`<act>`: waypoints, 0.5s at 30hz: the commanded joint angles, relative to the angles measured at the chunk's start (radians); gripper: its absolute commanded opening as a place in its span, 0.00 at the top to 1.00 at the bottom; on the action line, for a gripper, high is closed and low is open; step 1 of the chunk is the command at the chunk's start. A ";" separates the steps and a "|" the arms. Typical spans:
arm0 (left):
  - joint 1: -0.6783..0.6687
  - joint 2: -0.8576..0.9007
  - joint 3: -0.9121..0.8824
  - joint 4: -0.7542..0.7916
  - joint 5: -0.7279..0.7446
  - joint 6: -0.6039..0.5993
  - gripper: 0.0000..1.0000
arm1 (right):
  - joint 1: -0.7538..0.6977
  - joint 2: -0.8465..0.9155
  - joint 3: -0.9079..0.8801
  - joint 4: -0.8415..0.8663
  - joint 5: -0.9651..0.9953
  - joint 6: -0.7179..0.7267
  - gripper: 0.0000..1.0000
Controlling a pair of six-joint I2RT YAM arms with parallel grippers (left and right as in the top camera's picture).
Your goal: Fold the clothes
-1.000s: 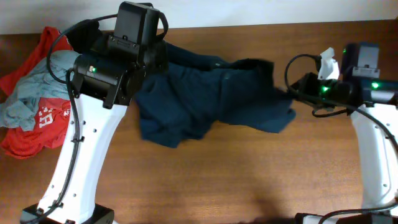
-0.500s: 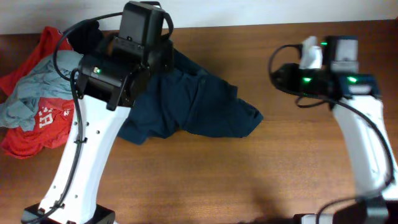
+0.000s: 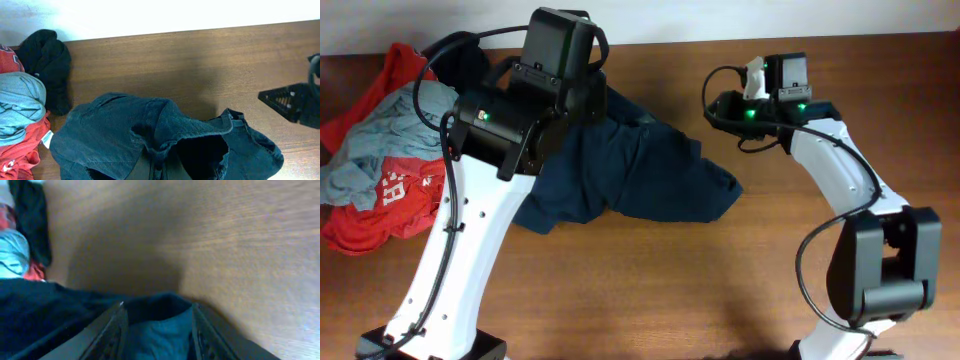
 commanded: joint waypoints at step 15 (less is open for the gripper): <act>-0.003 0.005 0.018 0.003 0.000 0.020 0.99 | 0.102 0.119 0.007 -0.073 -0.043 0.021 0.58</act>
